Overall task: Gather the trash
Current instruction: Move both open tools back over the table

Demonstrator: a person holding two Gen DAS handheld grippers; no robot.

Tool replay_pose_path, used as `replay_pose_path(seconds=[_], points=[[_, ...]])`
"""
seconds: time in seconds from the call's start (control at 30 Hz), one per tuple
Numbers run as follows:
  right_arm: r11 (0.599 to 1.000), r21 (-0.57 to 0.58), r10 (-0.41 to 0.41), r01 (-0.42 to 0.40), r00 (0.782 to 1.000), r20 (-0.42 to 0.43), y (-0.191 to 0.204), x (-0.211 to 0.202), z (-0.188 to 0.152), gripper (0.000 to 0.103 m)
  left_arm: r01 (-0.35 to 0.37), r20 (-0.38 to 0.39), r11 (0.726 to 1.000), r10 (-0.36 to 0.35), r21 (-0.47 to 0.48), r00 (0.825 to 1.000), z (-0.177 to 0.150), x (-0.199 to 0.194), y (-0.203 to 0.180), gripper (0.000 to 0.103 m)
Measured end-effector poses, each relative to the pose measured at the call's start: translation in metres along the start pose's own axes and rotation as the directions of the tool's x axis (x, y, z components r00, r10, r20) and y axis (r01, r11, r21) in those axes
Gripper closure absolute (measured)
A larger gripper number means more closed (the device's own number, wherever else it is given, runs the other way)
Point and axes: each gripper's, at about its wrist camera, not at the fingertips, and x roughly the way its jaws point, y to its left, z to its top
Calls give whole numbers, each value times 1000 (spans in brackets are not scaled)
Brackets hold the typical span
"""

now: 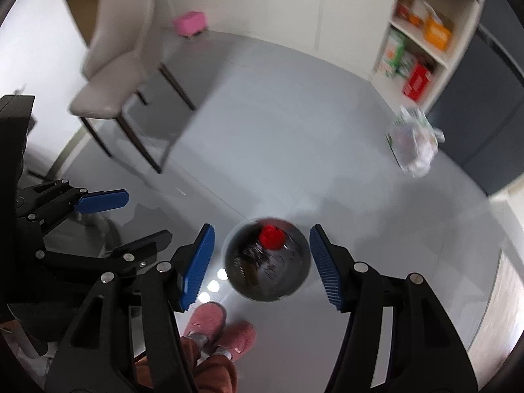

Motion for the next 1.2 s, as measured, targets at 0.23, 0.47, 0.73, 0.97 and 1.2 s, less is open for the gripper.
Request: replay_pose_path(seconds=[0.23,0.47,0.73,0.97,1.2], points=[[975,-193,120,-108,991,51,85,-71,55,44,-125,68,967,144,-224,987,-23,-120,78,38],[862,-450,276,-231,960,36,204,-112,96,44,-249,70,846,317,-471,946,-73,-214,157,38],[657,-673,425,-341,904,-43,368,-145,101,44,-334,3,605,486,-723,874,-163,-306,240,38],[509,-761,507,-403,855,-114,499,-162,91,44,-363,-89,391,567,-845,819,-248,-363,298,38],[376,-825,542,-422,822,-174,606,-163,89,44,-366,-168,216,609,-905,775,-305,-394,357,38]])
